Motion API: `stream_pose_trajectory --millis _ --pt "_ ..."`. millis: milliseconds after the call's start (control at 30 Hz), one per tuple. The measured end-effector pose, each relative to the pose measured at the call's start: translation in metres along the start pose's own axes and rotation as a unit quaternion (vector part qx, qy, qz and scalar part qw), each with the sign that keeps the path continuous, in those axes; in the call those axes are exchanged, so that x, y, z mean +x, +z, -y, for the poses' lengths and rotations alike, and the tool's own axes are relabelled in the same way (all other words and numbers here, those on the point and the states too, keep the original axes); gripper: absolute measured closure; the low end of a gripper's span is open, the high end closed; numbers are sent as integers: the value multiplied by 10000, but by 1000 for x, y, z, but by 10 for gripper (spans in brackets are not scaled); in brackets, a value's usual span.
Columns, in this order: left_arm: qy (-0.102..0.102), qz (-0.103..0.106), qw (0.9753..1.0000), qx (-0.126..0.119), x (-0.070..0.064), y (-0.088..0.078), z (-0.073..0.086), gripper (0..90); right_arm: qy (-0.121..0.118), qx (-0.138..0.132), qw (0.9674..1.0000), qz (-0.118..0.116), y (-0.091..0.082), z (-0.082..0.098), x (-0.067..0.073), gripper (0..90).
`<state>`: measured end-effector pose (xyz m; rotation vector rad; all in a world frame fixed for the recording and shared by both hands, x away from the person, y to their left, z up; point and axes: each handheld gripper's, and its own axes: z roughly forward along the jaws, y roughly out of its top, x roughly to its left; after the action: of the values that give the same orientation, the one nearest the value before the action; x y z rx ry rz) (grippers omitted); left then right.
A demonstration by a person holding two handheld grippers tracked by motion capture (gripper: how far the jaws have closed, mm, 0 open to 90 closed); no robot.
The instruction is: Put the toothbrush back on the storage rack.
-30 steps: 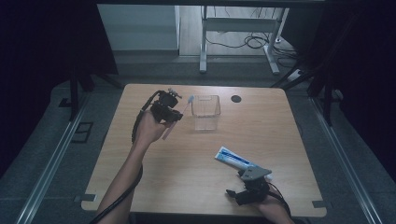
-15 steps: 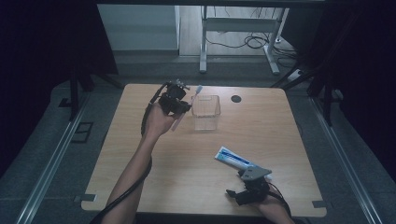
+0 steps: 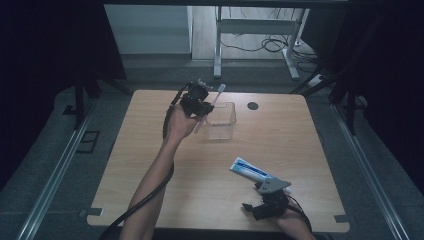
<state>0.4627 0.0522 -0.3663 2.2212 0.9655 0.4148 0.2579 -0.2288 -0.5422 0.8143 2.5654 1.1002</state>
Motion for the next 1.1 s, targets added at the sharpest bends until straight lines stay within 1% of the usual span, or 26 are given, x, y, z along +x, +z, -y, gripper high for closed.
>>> stream_pose_trajectory --millis 333,433,733,933,1000,1100 --pt "-57 -54 9998 -198 1 10 -12 790 -13 -1 10000 -14 0 0 0 134" --pt "-91 -62 9995 -293 1 13 -15 790 -18 1 10000 -18 0 0 0 134" --pt "-127 -123 9988 -447 1 21 -21 791 -49 8 10000 -30 0 0 -1 134" --pt "-141 -163 9976 -652 1 26 -27 791 -49 8 10000 -36 0 0 -1 134" --pt "-158 -147 9972 -709 0 28 -29 791 -43 5 10000 -40 0 0 -1 134" --pt "-122 -176 9969 -753 -1 30 -32 791 -45 5 10000 -46 0 0 -1 134"
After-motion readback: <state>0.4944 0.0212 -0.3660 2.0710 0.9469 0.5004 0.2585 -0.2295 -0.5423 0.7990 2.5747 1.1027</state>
